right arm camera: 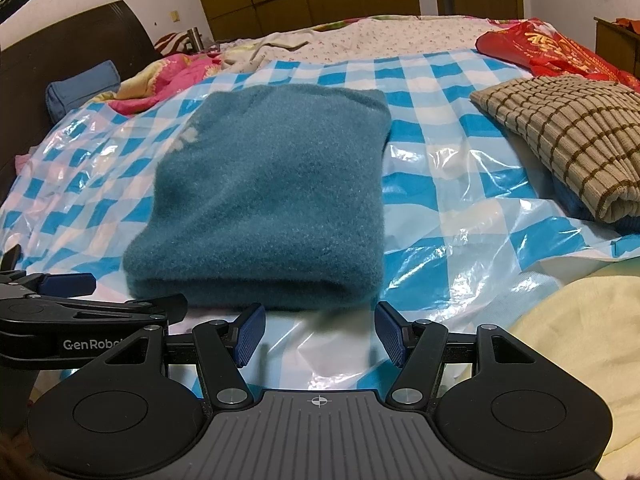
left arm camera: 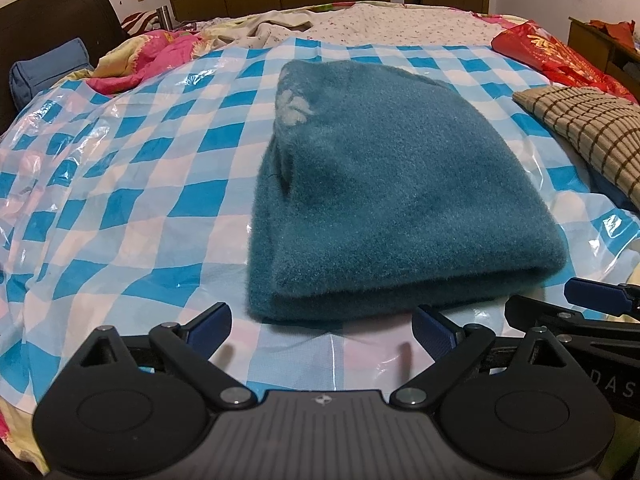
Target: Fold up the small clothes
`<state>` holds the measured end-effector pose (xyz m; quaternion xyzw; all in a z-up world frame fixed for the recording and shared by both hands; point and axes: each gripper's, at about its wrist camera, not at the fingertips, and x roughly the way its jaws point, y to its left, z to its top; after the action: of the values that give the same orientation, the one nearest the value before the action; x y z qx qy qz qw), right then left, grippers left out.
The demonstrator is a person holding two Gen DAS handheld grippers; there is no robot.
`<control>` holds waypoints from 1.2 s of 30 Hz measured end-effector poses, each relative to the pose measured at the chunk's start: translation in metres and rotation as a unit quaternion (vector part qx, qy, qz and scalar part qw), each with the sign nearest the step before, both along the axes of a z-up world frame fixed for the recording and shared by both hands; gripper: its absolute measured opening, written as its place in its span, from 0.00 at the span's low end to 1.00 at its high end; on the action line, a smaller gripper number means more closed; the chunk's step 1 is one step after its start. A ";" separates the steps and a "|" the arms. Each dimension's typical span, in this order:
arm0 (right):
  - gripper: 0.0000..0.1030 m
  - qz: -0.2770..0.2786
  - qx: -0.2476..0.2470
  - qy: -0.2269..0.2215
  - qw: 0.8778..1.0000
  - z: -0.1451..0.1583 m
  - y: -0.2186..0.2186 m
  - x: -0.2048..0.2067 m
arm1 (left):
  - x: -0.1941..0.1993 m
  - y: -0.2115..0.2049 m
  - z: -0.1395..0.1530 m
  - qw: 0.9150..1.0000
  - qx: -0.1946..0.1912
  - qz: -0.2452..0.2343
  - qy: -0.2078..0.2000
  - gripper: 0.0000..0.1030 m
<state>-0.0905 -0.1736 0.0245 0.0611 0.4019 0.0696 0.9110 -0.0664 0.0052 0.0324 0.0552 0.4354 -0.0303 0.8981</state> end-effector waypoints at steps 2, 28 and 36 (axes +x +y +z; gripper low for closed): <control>0.59 0.000 0.000 0.000 1.000 0.000 0.000 0.000 | 0.000 0.000 0.000 1.000 0.000 0.000 0.000 1.00; 0.59 0.003 0.001 0.004 1.000 -0.001 0.002 0.000 | 0.001 -0.002 -0.002 1.000 0.003 0.004 0.006 1.00; 0.59 0.003 0.001 0.004 1.000 -0.001 0.002 0.000 | 0.001 -0.002 -0.002 1.000 0.003 0.004 0.006 1.00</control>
<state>-0.0908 -0.1719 0.0231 0.0614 0.4059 0.0721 0.9090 -0.0650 0.0033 0.0306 0.0557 0.4410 -0.0259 0.8954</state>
